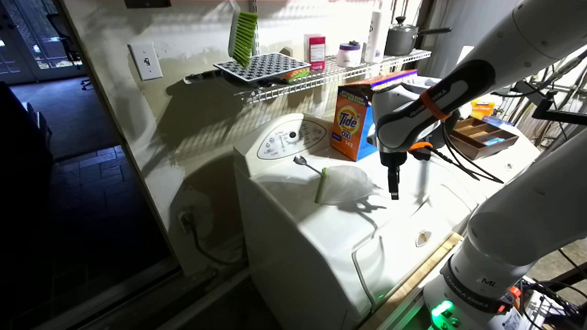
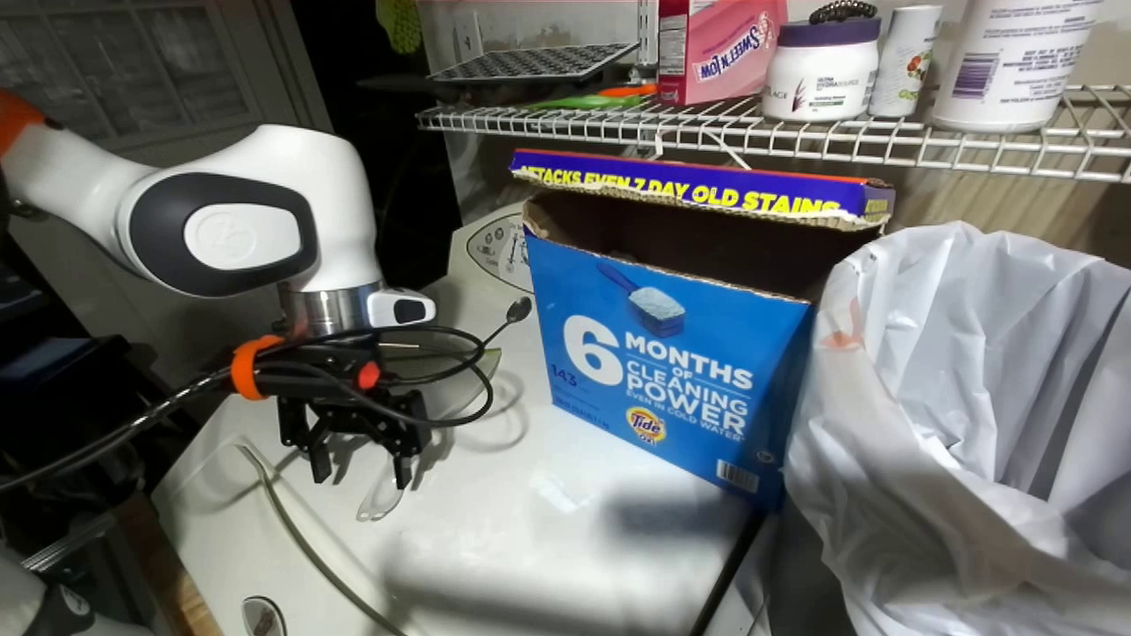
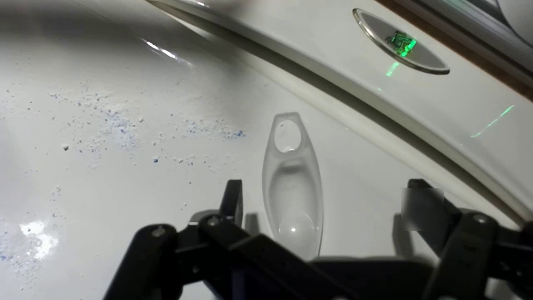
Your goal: Flip over the dustpan
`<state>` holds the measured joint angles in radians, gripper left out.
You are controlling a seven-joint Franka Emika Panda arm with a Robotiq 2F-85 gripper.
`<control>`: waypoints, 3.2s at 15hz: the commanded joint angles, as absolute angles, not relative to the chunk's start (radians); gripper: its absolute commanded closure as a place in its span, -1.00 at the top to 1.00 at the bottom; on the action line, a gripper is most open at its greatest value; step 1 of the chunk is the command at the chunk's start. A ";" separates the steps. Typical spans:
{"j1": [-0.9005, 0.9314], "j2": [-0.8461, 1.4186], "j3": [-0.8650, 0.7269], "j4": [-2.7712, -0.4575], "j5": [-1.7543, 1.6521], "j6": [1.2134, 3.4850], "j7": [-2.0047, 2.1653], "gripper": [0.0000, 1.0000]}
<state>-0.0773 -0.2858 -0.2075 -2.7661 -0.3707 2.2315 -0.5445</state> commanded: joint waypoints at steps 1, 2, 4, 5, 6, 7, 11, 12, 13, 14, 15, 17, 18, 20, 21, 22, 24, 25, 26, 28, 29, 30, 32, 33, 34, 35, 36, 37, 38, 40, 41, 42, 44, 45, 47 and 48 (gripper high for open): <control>-0.094 -0.236 -0.193 -2.765 -0.388 2.274 -0.533 1.00; -0.094 -0.228 -0.194 -2.765 -0.386 2.279 -0.533 1.00; -0.096 -0.217 -0.192 -2.765 -0.386 2.287 -0.530 1.00; -0.096 -0.212 -0.192 -2.765 -0.385 2.290 -0.531 0.72; -0.097 -0.209 -0.192 -2.765 -0.386 2.292 -0.530 0.47; -0.099 -0.207 -0.191 -2.764 -0.390 2.293 -0.528 0.31; -0.101 -0.200 -0.192 -2.764 -0.385 2.294 -0.530 0.87; -0.103 -0.199 -0.192 -2.764 -0.386 2.294 -0.529 1.00; -0.103 -0.197 -0.193 -2.764 -0.384 2.295 -0.531 1.00; -0.103 -0.197 -0.193 -2.764 -0.383 2.294 -0.532 0.92; -0.104 -0.197 -0.192 -2.764 -0.383 2.295 -0.533 0.42; -0.103 -0.202 -0.193 -2.764 -0.379 2.287 -0.537 0.33; -0.101 -0.206 -0.192 -2.762 -0.374 2.281 -0.541 0.19; -0.095 -0.221 -0.195 -2.761 -0.343 2.267 -0.555 -0.11; -0.093 -0.230 -0.195 -2.757 -0.335 2.249 -0.563 -0.23; -0.098 -0.238 -0.190 -2.752 -0.357 2.236 -0.549 -0.39; -0.101 -0.262 -0.183 -2.746 -0.374 2.216 -0.534 -0.68; -0.098 -0.271 -0.182 -2.743 -0.367 2.208 -0.542 -0.72; -0.094 -0.279 -0.185 -2.742 -0.354 2.203 -0.559 -0.72; -0.084 -0.290 -0.200 -2.737 -0.308 2.198 -0.609 -0.72; -0.076 -0.296 -0.211 -2.739 -0.266 2.202 -0.649 -0.72; -0.069 -0.303 -0.222 -2.741 -0.220 2.205 -0.692 -0.72; -0.055 -0.316 -0.245 -2.739 -0.115 2.194 -0.801 -0.72; -0.050 -0.321 -0.254 -2.738 -0.067 2.184 -0.850 -0.72; -0.046 -0.329 -0.264 -2.735 -0.019 2.166 -0.901 -0.72; -0.044 -0.332 -0.276 -2.733 0.030 2.149 -0.951 -0.72; -0.041 -0.337 -0.290 -2.728 0.083 2.121 -1.004 -0.72; -0.041 -0.340 -0.302 -2.722 0.131 2.088 -1.047 -0.72; -0.044 -0.340 -0.310 -2.716 0.168 2.055 -1.081 -0.72; -0.058 -0.331 -0.316 -2.694 0.215 1.966 -1.110 -0.72; -0.067 -0.322 -0.316 -2.679 0.226 1.919 -1.104 -0.72; -0.072 -0.315 -0.320 -2.668 0.246 1.876 -1.108 -0.72; -0.081 -0.298 -0.336 -2.639 0.295 1.772 -1.117 -0.72; -0.086 -0.291 -0.345 -2.629 0.321 1.724 -1.126 -0.72; -0.106 -0.264 -0.362 -2.605 0.363 1.631 -1.132 -0.72; -0.115 -0.250 -0.369 -2.594 0.381 1.584 -1.133 -0.72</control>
